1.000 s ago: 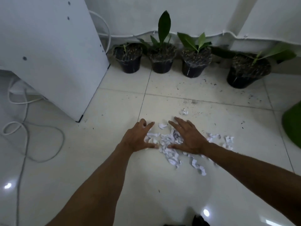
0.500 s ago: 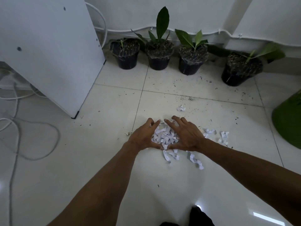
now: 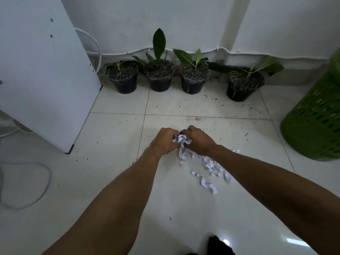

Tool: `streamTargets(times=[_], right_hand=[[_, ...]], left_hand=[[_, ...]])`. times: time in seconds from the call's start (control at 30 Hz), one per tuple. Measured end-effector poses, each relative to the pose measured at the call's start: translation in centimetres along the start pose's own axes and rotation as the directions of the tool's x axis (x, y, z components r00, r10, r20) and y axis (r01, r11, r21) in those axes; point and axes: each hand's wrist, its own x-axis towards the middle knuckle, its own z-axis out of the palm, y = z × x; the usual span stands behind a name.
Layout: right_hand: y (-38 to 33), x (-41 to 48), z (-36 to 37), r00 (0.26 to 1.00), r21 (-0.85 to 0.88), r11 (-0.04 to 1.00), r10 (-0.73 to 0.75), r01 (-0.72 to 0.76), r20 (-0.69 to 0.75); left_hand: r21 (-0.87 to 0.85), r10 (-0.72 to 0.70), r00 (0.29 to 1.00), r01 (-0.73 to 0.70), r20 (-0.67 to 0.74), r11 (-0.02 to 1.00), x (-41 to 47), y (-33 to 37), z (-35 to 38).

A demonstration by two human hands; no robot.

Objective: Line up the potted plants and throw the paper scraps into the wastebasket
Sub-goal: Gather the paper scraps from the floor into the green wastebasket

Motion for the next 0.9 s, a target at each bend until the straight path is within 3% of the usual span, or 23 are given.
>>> streamTargets(times=[0.27,0.53,0.77,0.9], right_hand=[[4.5,-1.7,-15.1,0.943,-0.074,0.985,0.125,-0.155,-0.309],[12.7,-9.5,-30.9,0.77,-0.144,0.896,0.268,-0.42,-0.58],[20.4,-18.7,-36.1,0.598,-0.014,0.785,0.46,-0.619,-0.656],[22.6,-21.5,-35.0,0.581,0.079,0.759,0.556,-0.646,-0.595]], left_hand=[[0.04,0.273,0.957,-0.27,-0.103,0.962,9.1,13.8,-5.2],[0.019,0.567,0.798,-0.576,-0.205,0.817,15.4,33.7,-6.1],[0.058,0.713,0.664,-0.721,-0.225,0.69,17.6,46.8,1.1],[0.094,0.724,0.686,-0.718,-0.067,0.69,16.8,48.4,5.4]])
